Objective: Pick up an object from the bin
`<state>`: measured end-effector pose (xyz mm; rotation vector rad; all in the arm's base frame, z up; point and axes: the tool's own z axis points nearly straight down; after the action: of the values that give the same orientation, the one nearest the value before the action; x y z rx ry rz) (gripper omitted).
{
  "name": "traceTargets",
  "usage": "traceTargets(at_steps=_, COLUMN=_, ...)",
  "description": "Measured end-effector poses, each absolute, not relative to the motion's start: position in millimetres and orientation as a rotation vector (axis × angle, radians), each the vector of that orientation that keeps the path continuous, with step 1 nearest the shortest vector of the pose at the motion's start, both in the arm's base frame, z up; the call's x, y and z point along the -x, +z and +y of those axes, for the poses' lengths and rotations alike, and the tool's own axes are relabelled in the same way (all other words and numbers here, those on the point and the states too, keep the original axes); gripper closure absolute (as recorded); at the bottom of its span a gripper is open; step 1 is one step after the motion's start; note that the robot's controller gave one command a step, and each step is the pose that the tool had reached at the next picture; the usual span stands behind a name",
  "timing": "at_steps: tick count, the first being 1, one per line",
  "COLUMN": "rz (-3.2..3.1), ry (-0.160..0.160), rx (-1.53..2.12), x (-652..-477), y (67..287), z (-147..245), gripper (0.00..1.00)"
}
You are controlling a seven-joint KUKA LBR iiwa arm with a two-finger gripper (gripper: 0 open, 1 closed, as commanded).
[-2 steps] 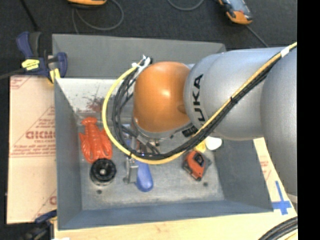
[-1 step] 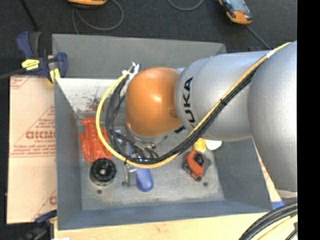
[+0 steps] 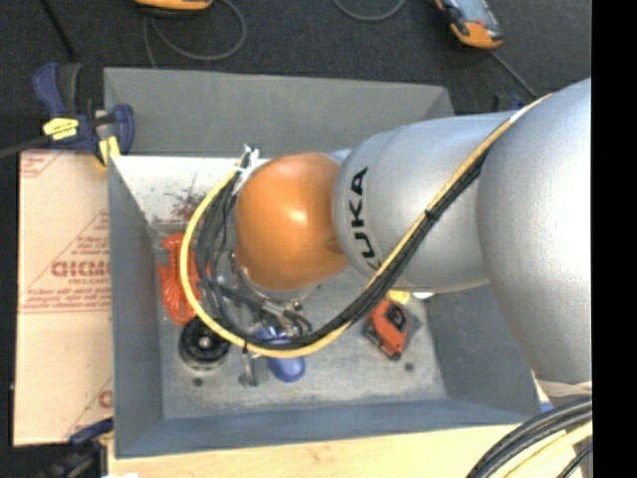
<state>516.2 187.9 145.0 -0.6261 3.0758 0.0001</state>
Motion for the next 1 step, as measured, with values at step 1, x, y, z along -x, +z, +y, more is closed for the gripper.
traceTargets(at_steps=1, rz=3.108, ry=0.004, rx=0.424, x=-526.1, y=109.6, z=193.1, gripper=0.0)
